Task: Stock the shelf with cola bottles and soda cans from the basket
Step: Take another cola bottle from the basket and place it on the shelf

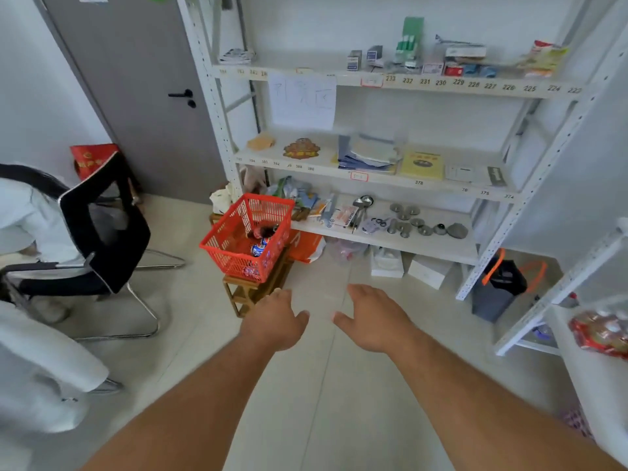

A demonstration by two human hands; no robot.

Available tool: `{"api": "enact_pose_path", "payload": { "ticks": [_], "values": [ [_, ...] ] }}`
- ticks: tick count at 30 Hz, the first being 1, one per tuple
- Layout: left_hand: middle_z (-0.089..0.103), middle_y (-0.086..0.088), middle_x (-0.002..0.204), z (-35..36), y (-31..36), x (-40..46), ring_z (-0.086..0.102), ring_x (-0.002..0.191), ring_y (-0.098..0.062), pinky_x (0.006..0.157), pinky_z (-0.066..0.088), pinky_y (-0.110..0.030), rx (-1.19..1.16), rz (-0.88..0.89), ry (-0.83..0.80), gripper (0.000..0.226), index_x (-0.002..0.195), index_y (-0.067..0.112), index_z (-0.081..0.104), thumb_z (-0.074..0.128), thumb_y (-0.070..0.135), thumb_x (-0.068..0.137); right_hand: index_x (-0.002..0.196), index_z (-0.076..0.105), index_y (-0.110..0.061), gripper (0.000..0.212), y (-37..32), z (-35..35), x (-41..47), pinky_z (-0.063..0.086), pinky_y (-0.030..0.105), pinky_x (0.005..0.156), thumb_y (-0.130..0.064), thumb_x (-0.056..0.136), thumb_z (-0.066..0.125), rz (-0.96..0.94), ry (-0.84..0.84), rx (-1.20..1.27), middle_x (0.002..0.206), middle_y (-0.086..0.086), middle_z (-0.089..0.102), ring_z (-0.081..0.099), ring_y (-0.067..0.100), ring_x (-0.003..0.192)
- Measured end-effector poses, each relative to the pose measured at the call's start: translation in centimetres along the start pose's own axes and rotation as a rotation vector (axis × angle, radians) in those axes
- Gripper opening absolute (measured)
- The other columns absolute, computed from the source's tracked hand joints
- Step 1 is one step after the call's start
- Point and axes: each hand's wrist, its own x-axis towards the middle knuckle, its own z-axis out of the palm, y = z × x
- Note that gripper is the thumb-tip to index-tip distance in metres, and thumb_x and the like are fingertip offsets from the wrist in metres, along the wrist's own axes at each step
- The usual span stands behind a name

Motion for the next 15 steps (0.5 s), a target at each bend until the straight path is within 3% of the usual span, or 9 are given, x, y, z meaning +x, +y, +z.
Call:
{"api": "enact_pose_path", "payload": {
  "ticks": [2,7,11,15],
  "values": [
    [0.056,-0.004,0.145,-0.5,-1.9,2.0,0.058,0.128,-0.027,0.101,0.055,-0.049,-0.034,-0.034,-0.006,0.065,0.143,0.020,0.049,0.052,0.061,0.094,0.161,0.031,-0.013,0.082,-1.6,-0.1,2.7,0.034,0.044,0.122,-0.063,0.099,0.049,-0.024,-0.018,-0.014,0.165,0.008,0.037,0.036,0.031,0.150],
    [0.052,-0.003,0.151,-1.1,-4.0,7.1,0.056,0.132,-0.028,0.103,0.053,-0.047,-0.072,-0.102,-0.029,0.072,0.153,0.020,0.040,0.051,0.061,0.095,0.162,0.029,-0.012,0.082,-3.3,0.2,10.1,0.034,0.044,0.122,-0.062,0.100,0.049,-0.069,-0.060,-0.032,0.165,0.010,0.037,0.035,0.031,0.150],
    [0.062,-0.001,0.133,-2.2,-4.6,13.6,0.063,0.117,-0.027,0.096,0.057,-0.047,-0.105,-0.149,-0.041,0.061,0.140,0.023,0.048,0.053,0.061,0.092,0.158,0.035,-0.011,0.079,-2.9,0.3,17.6,0.037,0.044,0.120,-0.061,0.099,0.051,-0.090,-0.081,-0.034,0.162,0.011,0.041,0.038,0.032,0.148],
    [0.066,-0.001,0.126,-4.2,-4.1,21.0,0.066,0.110,-0.026,0.090,0.060,-0.042,-0.146,-0.243,-0.041,0.059,0.138,0.026,0.048,0.055,0.059,0.090,0.152,0.041,-0.011,0.075,-1.9,-0.9,26.1,0.044,0.043,0.112,-0.062,0.098,0.052,-0.090,-0.108,-0.012,0.155,0.011,0.048,0.045,0.031,0.141]
  ]
}}
